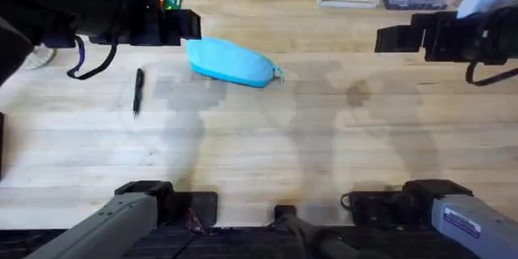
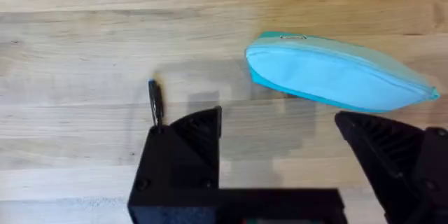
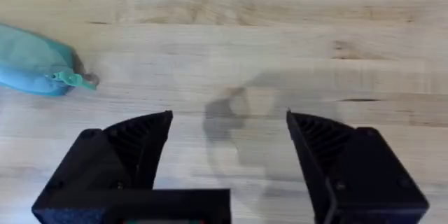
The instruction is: Unzip the bag, pick up the pens from the table one at a time and place them inside, then zip the bag closed.
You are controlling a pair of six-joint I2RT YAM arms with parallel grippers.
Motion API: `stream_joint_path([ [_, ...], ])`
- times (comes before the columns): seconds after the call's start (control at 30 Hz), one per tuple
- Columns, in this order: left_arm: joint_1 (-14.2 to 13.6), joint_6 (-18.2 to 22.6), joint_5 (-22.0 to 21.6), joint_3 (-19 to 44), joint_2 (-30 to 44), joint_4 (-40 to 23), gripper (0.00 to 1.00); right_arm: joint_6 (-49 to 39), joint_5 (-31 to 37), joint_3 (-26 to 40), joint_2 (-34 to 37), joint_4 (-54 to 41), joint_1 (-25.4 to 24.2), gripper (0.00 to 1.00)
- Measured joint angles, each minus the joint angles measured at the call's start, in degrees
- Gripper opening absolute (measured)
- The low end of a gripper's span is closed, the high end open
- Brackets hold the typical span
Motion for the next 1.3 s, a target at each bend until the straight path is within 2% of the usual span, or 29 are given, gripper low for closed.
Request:
stream_joint_path([
  [0.37, 0.0, 0.8, 0.6, 0.0, 0.0, -0.2, 0.993, 0.0, 0.0, 0.0, 0.0, 0.0, 0.0, 0.998],
  [0.53, 0.0, 7.1, 4.4, 0.0, 0.0, -0.8, 0.993, 0.0, 0.0, 0.0, 0.0, 0.0, 0.0, 0.997],
  [0.57, 0.0, 15.4, 7.7, 0.0, 0.0, -2.9, 0.993, 0.0, 0.0, 0.0, 0.0, 0.0, 0.0, 0.997],
  [0.7, 0.0, 18.2, 8.5, 0.0, 0.0, -2.7, 0.993, 0.0, 0.0, 0.0, 0.0, 0.0, 0.0, 0.997],
  [0.9, 0.0, 19.7, 7.9, 0.1, 0.0, -6.1, 0.993, 0.0, 0.0, 0.0, 0.0, 0.0, 0.0, 0.997],
  [1.07, 0.0, 21.1, 7.7, 0.1, 0.0, -5.8, 0.993, 0.0, 0.0, 0.0, 0.0, 0.0, 0.0, 0.997],
  [1.17, 0.0, 24.1, 7.7, 0.1, 0.0, -6.0, 0.993, 0.0, 0.0, 0.0, 0.0, 0.0, 0.0, 0.997],
  [1.3, 0.0, 30.4, 9.4, 0.1, 0.0, -6.4, 0.991, 0.0, 0.0, 0.0, 0.0, 0.0, 0.0, 0.997],
])
